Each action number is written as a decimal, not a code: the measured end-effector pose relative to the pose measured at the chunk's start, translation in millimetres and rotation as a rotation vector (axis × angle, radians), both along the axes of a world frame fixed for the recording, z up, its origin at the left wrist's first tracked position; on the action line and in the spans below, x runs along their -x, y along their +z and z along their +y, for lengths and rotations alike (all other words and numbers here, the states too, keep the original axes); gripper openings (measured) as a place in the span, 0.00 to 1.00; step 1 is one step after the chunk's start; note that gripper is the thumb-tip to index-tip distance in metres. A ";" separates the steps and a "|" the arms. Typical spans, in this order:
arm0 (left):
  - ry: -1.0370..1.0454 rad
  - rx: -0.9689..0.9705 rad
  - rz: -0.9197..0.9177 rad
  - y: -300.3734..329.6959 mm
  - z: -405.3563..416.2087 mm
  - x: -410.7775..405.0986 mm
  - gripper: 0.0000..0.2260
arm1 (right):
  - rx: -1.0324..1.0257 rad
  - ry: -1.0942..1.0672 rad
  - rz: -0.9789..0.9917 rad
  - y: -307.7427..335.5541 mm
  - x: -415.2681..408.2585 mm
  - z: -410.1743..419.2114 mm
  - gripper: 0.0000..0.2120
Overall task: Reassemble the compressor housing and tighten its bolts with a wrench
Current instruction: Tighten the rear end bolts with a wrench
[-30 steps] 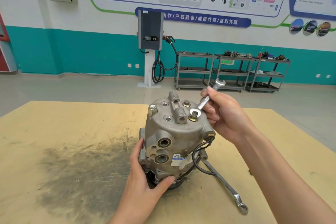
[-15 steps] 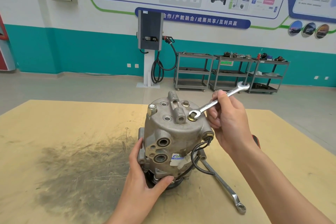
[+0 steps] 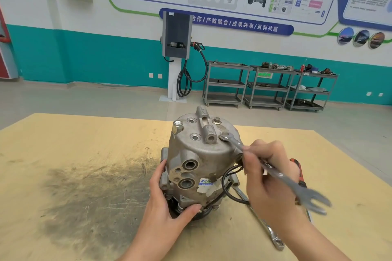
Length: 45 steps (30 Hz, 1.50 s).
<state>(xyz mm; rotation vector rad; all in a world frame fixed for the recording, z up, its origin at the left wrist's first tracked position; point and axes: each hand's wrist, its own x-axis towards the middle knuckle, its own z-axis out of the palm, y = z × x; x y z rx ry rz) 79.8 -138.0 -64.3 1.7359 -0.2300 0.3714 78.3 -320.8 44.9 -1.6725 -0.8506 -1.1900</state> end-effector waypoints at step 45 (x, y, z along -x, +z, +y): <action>-0.014 0.012 -0.003 -9.0 1.9 -4.5 0.46 | 0.014 -0.103 -0.035 25.8 2.6 1.3 0.13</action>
